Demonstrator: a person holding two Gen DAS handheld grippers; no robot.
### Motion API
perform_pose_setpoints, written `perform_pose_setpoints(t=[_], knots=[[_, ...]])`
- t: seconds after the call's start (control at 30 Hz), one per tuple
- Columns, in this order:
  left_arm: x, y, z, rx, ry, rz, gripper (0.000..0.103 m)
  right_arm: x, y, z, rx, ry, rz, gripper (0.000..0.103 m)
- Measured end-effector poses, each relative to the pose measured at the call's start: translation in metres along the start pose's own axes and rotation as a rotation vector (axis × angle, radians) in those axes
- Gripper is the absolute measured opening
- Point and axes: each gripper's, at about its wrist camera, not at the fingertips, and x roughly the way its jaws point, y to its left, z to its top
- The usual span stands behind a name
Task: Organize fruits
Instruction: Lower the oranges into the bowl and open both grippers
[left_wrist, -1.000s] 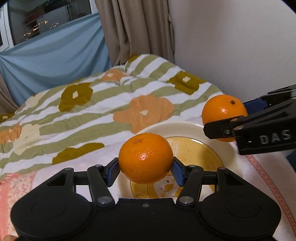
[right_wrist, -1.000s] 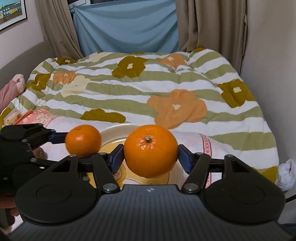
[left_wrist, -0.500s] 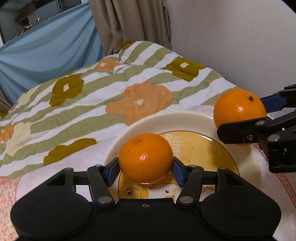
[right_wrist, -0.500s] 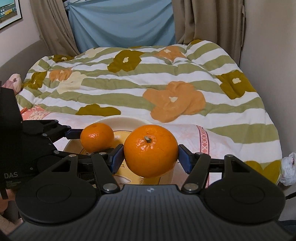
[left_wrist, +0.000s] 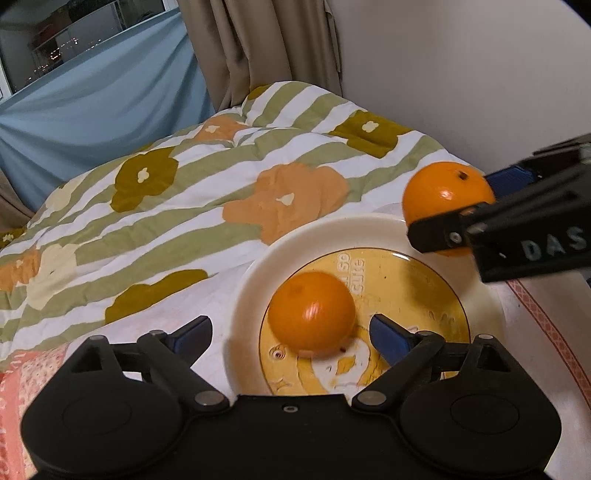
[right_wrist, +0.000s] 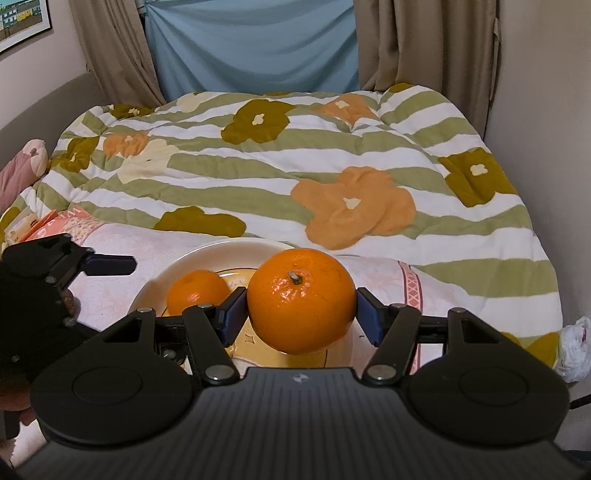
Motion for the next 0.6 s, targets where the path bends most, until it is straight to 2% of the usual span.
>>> perform_pose_setpoints(t=[0.23,0.53,0.6], knots=[[-0.010,0.007,-0.009,-0.031,0.021,-0.001,0.095,0.023,0.008,0.004,-0.014,0.028,0.024,0.077],[-0.018,0.008,-0.014,-0.039,0.009,0.011,0.095,0.054,0.010,0.003,0.034,0.066,0.053,0.078],[-0.018,0.009,-0.014,-0.045,0.010,0.011,0.095,0.055,0.009,0.002,0.045,0.051,0.052,0.080]])
